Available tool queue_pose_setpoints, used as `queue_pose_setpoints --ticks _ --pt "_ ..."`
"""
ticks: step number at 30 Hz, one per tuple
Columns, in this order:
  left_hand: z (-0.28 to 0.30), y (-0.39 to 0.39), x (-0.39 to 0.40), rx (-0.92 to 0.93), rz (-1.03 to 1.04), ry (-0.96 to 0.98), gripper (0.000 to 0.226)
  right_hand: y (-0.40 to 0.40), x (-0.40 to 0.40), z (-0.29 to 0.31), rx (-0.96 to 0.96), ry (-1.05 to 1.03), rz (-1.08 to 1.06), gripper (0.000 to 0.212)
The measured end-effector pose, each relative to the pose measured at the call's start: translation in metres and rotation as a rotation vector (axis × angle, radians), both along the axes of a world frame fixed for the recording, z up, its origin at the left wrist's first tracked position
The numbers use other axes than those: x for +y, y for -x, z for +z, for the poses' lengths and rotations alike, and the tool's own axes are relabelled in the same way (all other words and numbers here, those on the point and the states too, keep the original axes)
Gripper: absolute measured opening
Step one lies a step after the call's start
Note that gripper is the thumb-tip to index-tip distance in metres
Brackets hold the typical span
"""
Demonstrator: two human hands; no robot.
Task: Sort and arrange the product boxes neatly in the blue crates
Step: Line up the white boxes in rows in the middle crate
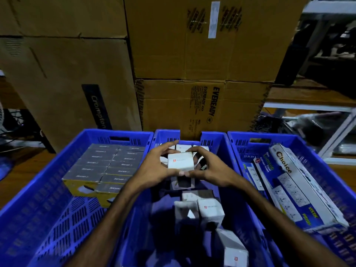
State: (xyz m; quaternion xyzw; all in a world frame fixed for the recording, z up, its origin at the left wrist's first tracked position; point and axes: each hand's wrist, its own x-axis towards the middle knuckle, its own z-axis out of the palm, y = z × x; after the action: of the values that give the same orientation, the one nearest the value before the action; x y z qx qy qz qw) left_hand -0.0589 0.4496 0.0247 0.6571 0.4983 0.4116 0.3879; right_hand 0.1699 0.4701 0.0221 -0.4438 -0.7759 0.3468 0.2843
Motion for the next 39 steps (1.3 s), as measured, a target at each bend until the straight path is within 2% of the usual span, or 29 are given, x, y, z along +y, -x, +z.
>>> queue_pose_setpoints --ticks 3,9,12,14,15,17,19,20,22,25,29,33,39 --pt "-0.010 0.006 0.004 -0.057 0.048 0.021 0.100 -0.008 0.008 0.000 -0.108 -0.025 -0.023 0.067" --pt "-0.041 0.022 0.005 -0.229 0.304 0.021 0.041 -0.018 0.027 -0.023 -0.311 0.027 -0.153 0.066" --pt "-0.049 0.022 0.008 -0.211 0.360 0.025 0.035 -0.005 0.031 -0.036 -0.449 0.048 -0.190 0.067" --pt "-0.054 0.020 0.007 -0.067 0.377 -0.010 0.037 0.006 0.033 -0.044 -0.495 0.061 -0.223 0.066" --pt "-0.055 0.019 0.006 0.076 0.362 -0.042 0.033 0.010 0.033 -0.047 -0.517 0.065 -0.235 0.066" --pt "-0.054 0.013 -0.002 0.477 0.253 -0.077 0.022 0.018 0.035 -0.054 -0.552 0.062 -0.250 0.065" --pt "-0.055 0.002 -0.009 0.859 0.073 -0.053 0.024 0.023 0.036 -0.057 -0.563 0.052 -0.276 0.065" --pt "-0.057 -0.003 -0.010 0.977 -0.006 -0.016 0.025 0.025 0.036 -0.059 -0.563 0.043 -0.287 0.066" --pt "-0.063 -0.009 -0.008 1.076 -0.104 0.101 0.029 0.028 0.036 -0.063 -0.585 0.041 -0.297 0.065" --pt "-0.073 -0.013 0.006 1.110 -0.180 0.244 0.037 0.033 0.031 -0.070 -0.580 0.043 -0.315 0.058" --pt "-0.089 -0.027 0.024 1.127 -0.266 0.341 0.044 0.034 0.025 -0.078 -0.486 0.045 -0.385 0.043" --pt "-0.103 -0.039 0.028 1.051 -0.223 0.444 0.046 0.026 0.023 -0.090 -0.425 0.120 -0.404 0.021" --pt "-0.119 -0.035 0.032 0.977 -0.112 0.462 0.050 0.018 0.027 -0.102 -0.401 0.187 -0.335 0.031"
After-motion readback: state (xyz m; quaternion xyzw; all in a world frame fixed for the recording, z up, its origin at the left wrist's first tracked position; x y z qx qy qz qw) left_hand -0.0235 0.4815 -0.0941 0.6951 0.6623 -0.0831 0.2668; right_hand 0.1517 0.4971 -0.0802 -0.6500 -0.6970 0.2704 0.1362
